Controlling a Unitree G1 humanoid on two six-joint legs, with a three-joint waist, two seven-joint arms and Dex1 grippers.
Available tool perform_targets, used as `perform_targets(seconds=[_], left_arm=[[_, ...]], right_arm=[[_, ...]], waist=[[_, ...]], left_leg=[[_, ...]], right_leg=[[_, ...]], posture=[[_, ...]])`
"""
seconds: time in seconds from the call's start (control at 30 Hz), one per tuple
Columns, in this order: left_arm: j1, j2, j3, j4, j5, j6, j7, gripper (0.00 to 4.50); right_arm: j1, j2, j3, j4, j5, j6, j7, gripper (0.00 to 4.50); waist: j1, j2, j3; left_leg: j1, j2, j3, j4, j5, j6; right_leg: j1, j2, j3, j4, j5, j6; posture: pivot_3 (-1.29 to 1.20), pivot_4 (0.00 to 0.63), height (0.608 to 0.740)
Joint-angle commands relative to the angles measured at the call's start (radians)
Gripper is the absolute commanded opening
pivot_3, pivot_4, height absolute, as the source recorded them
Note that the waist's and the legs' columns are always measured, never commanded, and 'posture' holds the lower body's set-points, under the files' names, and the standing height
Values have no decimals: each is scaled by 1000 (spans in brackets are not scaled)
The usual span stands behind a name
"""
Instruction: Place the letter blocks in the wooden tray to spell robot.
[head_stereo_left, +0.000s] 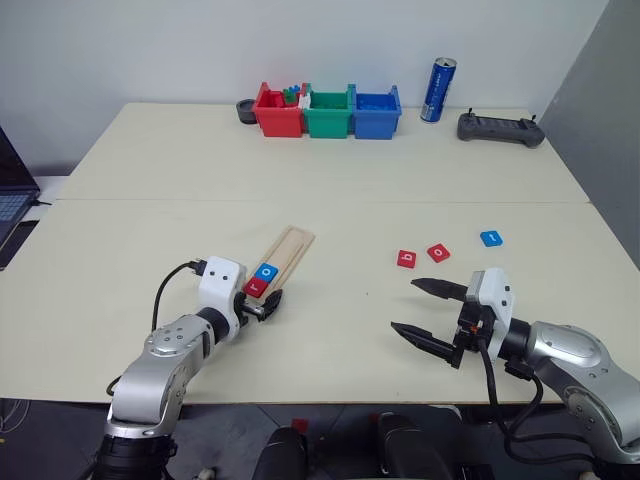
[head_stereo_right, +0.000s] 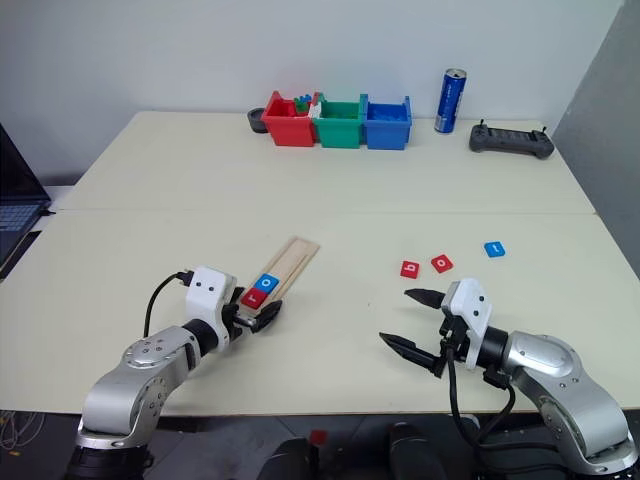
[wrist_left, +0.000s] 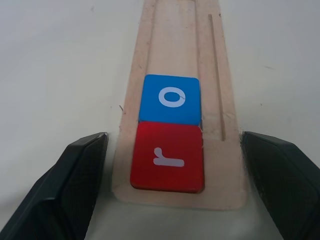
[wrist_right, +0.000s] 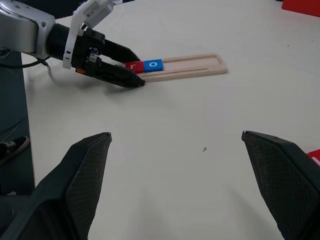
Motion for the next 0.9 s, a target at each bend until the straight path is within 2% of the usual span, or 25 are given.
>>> perform_targets(seconds=[0.03, 0.1, 0.3, 0.4, 0.53, 0.63, 0.73, 0.9], left_arm=[[-1, 9, -16, -30, -4, 46, -6, 3912], [-8, 13, -12, -29, -2, 61, -3, 3378], [-9, 13, -1, -27, -11, 68, -16, 3372], [-10, 45, -12, -13, -23, 4, -95, 3372], [4, 182, -105, 17, 52, -199, -270, 3372], [-8, 245, -148, 54, 53, -320, -402, 3372], [-52, 286, -196, 117, 74, -451, -526, 3372], [-144, 295, -267, 237, 83, -616, -715, 3372]], right_arm=[[-14, -1, -8, -53, 28, 9, -4, 4500], [-16, -2, -9, -57, 32, 16, -3, 4500], [-21, -4, -12, -59, 35, 26, -2, 4500], [-13, -10, -17, -55, 24, 20, -5, 4500], [35, -81, -42, -38, -35, -14, 36, 4500], [92, -177, -52, 0, -122, -94, 94, 4500], [138, -231, -64, 19, -155, -135, 132, 4500], [178, -224, -109, -31, -122, -97, 117, 4500]], waist=[[0, 0, 0], [0, 0, 0], [0, 0, 0], [1, 0, 0], [2, 0, 0], [8, 0, 0], [14, -1, 0], [15, -1, 0]], left_leg=[[0, 0, 0, 0, 0, 0], [0, 0, 0, 0, 0, 0], [0, 0, 0, 0, 0, 0], [0, 0, 0, 0, 0, 0], [0, 0, 0, 0, 0, 0], [0, 0, 1, 0, 0, 0], [0, 0, 1, 0, 0, 0], [0, 0, 1, 0, 0, 0]], right_leg=[[0, 0, 0, 0, 0, 0], [0, 0, 0, 0, 0, 0], [0, 0, 0, 0, 0, 0], [0, 0, 0, 0, 0, 0], [0, 0, 0, 0, 0, 0], [0, 0, 0, -2, 0, 0], [0, 0, 0, -2, -1, 1], [0, 0, 0, -1, -1, 1]], posture=[[0, 150, 740], [0, 150, 740], [0, 150, 740], [0, 150, 740], [0, 150, 740], [0, 150, 740], [0, 150, 740], [0, 150, 740]])
